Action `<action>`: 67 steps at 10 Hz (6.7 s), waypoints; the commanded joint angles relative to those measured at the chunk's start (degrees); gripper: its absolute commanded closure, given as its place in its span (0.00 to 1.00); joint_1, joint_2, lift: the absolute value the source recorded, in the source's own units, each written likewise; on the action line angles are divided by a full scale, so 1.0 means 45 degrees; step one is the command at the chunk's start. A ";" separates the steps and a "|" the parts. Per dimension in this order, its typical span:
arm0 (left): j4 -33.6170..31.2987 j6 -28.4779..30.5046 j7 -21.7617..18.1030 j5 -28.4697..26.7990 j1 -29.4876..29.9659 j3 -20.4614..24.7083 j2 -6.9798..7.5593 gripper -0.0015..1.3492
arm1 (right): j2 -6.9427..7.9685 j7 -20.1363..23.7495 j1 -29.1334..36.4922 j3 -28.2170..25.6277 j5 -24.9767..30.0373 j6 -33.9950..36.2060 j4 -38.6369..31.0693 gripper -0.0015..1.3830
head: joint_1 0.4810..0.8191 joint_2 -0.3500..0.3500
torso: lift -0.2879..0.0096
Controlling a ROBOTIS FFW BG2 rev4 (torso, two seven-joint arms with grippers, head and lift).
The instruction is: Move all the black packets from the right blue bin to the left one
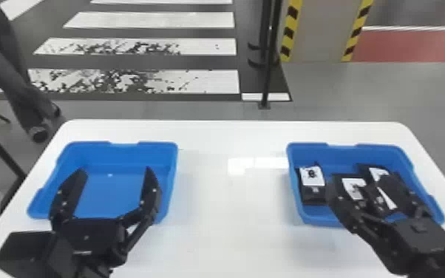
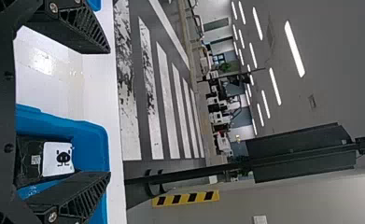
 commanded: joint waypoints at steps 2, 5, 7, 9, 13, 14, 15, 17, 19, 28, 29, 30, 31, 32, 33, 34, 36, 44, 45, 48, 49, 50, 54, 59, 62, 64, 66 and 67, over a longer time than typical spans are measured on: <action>0.0000 -0.0059 0.0000 0.0002 0.0000 0.0021 -0.0007 0.00 | 0.0000 0.0001 0.0000 0.0000 0.0000 0.0000 0.0000 0.07 | 0.63 0.52 | 0.50; 0.0000 -0.0059 0.0000 0.0002 0.0000 0.0021 -0.0007 0.00 | 0.0000 -0.0019 0.0000 0.0000 -0.0051 0.0063 0.0000 0.07 | 0.63 0.52 | 0.50; 0.0000 -0.0059 0.0000 0.0002 0.0000 0.0047 -0.0007 0.00 | -0.0039 -0.0097 -0.0656 0.0000 -0.0203 0.0719 0.0375 0.07 | 0.63 0.52 | 0.50; 0.0000 -0.0059 0.0000 0.0002 -0.0031 -0.0055 0.0052 0.00 | -0.0156 -0.0078 -0.2656 0.0000 -0.0152 0.2813 0.1468 0.07 | 0.63 0.52 | 0.50; 0.0000 -0.0090 0.0000 0.0027 -0.0031 -0.0055 0.0052 0.00 | -0.0274 -0.0038 -0.5219 0.0228 0.0558 0.4500 0.3781 0.07 | 0.63 0.48 | 0.50; 0.0000 -0.0090 0.0000 0.0027 -0.0031 -0.0030 0.0052 0.00 | -0.0274 -0.0038 -0.5750 0.0330 0.0711 0.4781 0.4562 0.07 | 0.63 0.48 | 0.50; 0.0000 -0.0090 -0.0019 0.0027 -0.0031 -0.0055 0.0071 0.00 | -0.0274 0.0196 -0.6312 0.0381 0.0863 0.4875 0.5562 0.07 | 0.63 0.47 | 0.50; 0.0000 -0.0090 -0.0019 0.0027 -0.0062 -0.0055 0.0071 0.00 | -0.0274 0.0313 -0.6812 0.0432 0.1142 0.4406 0.6562 0.08 | 0.63 0.46 | 0.50; 0.0031 -0.0090 -0.0019 0.0027 -0.0062 -0.0080 0.0052 0.00 | -0.0274 0.0430 -0.7312 0.0482 0.1092 0.4250 0.7500 0.10 | 0.63 0.44 | 0.50; 0.0063 -0.0121 -0.0019 0.0027 -0.0094 -0.0055 0.0071 0.00 | -0.0313 0.0782 -0.7937 0.1168 0.1092 0.4344 0.8843 0.11 | 0.63 0.47 | 0.50; 0.0063 -0.0121 -0.0039 0.0027 -0.0094 -0.0055 0.0071 0.00 | -0.0332 0.0782 -0.7937 0.1193 0.1092 0.4438 0.8875 0.11 | 0.63 0.47 | 0.50; 0.0063 -0.0121 -0.0039 0.0027 -0.0094 -0.0055 0.0071 0.00 | -0.0332 0.0762 -0.8000 0.1193 0.1117 0.4688 0.8906 0.15 | 0.63 0.47 | 0.50; 0.0094 -0.0184 -0.0039 0.0027 -0.0094 -0.0055 0.0071 0.00 | -0.0371 0.0782 -0.8094 0.1193 0.1193 0.5031 0.9000 0.30 | 0.63 0.47 | 0.50; 0.0125 -0.0215 -0.0039 0.0027 -0.0094 -0.0055 0.0091 0.00 | -0.0391 0.0782 -0.8187 0.1244 0.1168 0.5281 0.9062 0.59 | 0.63 0.46 | 0.50; 0.0125 -0.0246 -0.0039 0.0027 -0.0094 -0.0055 0.0071 0.00 | -0.0391 0.0782 -0.8156 0.1244 0.1142 0.5281 0.8937 0.77 | 0.63 0.46 | 0.50; 0.0156 -0.0277 -0.0039 0.0027 -0.0125 -0.0055 0.0071 0.01 | -0.0391 0.0762 -0.8156 0.1244 0.0914 0.5281 0.8937 0.79 | 0.63 0.46 | 0.50; 0.0188 -0.0371 -0.0039 0.0053 -0.0125 -0.0055 0.0071 0.02 | -0.0391 0.0762 -0.8062 0.1219 0.1142 0.5219 0.8718 0.83 | 0.63 0.47 | 0.50; 0.0906 -0.1996 -0.0078 0.0637 -0.0531 -0.0258 -0.0007 0.15 | -0.0664 0.3614 -0.6344 0.1168 -0.5231 0.3000 0.4656 0.83 | 0.63 0.55 | 0.50; 0.0906 -0.2277 -0.0078 0.0992 -0.0656 -0.0461 0.0052 0.08 | -0.0840 0.4141 -0.6469 0.2133 -0.6475 0.3031 0.4625 0.83 | 0.63 0.61 | 0.50; 0.0906 -0.2715 -0.1211 0.4699 -0.1250 -0.1375 0.0305 0.08 | -0.1309 0.5020 -0.6844 0.4393 -0.8684 0.3344 0.4562 0.83 | 0.63 0.84 | 0.50; 0.0906 -0.2684 -0.1484 0.5664 -0.1437 -0.1553 0.0325 0.08 | -0.1348 0.5040 -0.6906 0.4570 -0.8633 0.3406 0.4250 0.83 | 0.63 0.86 | 0.50; 0.0781 -0.2652 -0.1660 0.6070 -0.1469 -0.1680 0.0364 0.08 | -0.1387 0.5040 -0.6969 0.4723 -0.8633 0.3406 0.4250 0.83 | 0.63 0.88 | 0.50; 0.0406 -0.0434 -0.2851 0.6807 -0.1812 -0.1629 0.0442 0.09 | -0.1621 0.5040 -0.7562 0.6144 -0.9293 0.3438 0.4562 0.83 | 0.63 0.89 | 0.50; 0.0281 -0.0965 -0.2539 0.6934 -0.1781 -0.1756 0.0481 0.73 | -0.1641 0.5040 -0.7656 0.6221 -0.9344 0.3375 0.4625 0.83 | 0.63 0.91 | 0.50; 0.0281 -0.2121 -0.1816 0.6807 -0.1531 -0.2010 0.0540 0.91 | -0.1621 0.5040 -0.7656 0.6221 -0.9369 0.2969 0.4750 0.78 | 0.63 0.93 | 0.50; 0.0313 -0.2621 -0.1641 0.6553 -0.1500 -0.2061 0.0559 0.90 | -0.1582 0.5040 -0.7625 0.6221 -0.9877 0.2375 0.5093 0.43 | 0.63 0.95 | 0.50; 0.0344 -0.2777 -0.1543 0.6527 -0.1469 -0.2061 0.0540 0.90 | -0.1602 0.5059 -0.7625 0.6373 -0.9877 0.2219 0.5156 0.00 | 0.63 0.94 | 0.50; 0.0500 -0.2840 -0.1426 0.6223 -0.1500 -0.1934 0.0501 0.90 | -0.1582 0.5059 -0.7594 0.6398 -0.9902 0.2094 0.5156 0.05 | 0.63 0.94 | 0.50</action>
